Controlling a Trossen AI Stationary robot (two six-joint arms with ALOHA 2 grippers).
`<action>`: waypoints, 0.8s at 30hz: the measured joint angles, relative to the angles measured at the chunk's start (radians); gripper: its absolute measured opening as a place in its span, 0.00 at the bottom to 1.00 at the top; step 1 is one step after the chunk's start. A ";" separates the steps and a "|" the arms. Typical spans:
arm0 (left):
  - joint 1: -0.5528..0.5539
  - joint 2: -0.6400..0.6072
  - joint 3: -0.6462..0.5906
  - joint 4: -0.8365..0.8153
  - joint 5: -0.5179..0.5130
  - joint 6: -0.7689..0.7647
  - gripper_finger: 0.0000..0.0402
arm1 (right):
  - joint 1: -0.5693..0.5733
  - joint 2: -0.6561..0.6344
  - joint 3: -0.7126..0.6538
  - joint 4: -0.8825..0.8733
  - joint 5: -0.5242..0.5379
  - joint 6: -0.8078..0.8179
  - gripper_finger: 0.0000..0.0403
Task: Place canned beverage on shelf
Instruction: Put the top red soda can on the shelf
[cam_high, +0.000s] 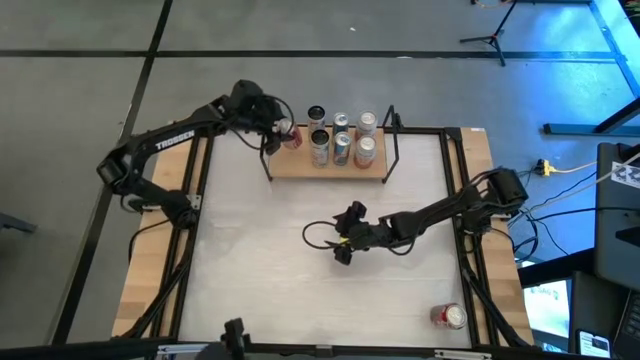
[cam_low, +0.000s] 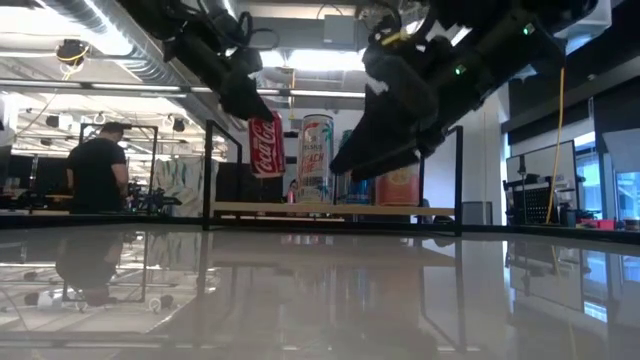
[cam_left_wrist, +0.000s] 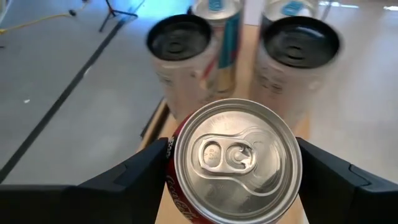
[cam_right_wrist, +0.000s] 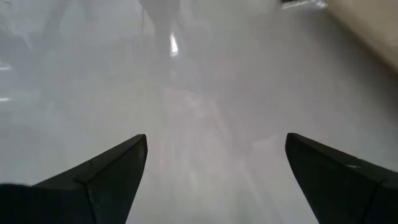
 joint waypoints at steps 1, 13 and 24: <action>0.008 0.007 0.000 0.013 0.000 0.000 0.68 | 0.000 0.010 0.000 0.008 -0.012 0.010 0.94; 0.077 0.122 0.000 0.075 0.054 -0.004 0.68 | 0.009 0.019 0.000 0.011 -0.051 0.044 0.94; 0.082 0.139 0.000 0.078 0.055 0.000 0.72 | 0.009 0.019 0.000 0.012 -0.044 0.048 0.94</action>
